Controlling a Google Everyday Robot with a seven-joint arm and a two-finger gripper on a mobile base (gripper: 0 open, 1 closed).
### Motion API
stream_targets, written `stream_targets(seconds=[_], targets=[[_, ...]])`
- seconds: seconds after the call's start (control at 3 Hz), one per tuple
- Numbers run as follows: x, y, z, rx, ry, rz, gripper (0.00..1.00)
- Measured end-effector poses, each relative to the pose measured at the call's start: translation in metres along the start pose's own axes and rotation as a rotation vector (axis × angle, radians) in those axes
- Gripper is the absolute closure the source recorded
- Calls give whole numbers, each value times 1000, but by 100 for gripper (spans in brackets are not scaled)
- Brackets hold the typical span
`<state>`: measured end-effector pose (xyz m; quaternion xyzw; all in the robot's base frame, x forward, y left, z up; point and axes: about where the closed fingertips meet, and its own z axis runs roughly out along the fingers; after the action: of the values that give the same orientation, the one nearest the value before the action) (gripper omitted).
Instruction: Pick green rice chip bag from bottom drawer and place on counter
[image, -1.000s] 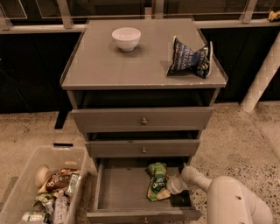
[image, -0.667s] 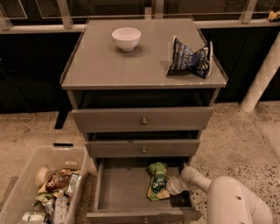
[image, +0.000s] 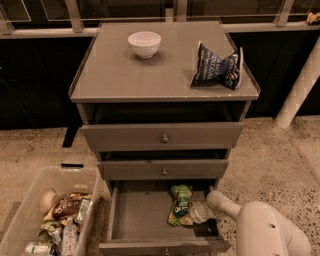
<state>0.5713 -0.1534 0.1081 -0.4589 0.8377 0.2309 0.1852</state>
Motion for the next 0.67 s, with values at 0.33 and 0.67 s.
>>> stream_targets(seconds=[0.33, 0.67], targets=[[-2, 1, -3, 0, 0, 0, 100], [-4, 14, -20, -1, 12, -4, 100]])
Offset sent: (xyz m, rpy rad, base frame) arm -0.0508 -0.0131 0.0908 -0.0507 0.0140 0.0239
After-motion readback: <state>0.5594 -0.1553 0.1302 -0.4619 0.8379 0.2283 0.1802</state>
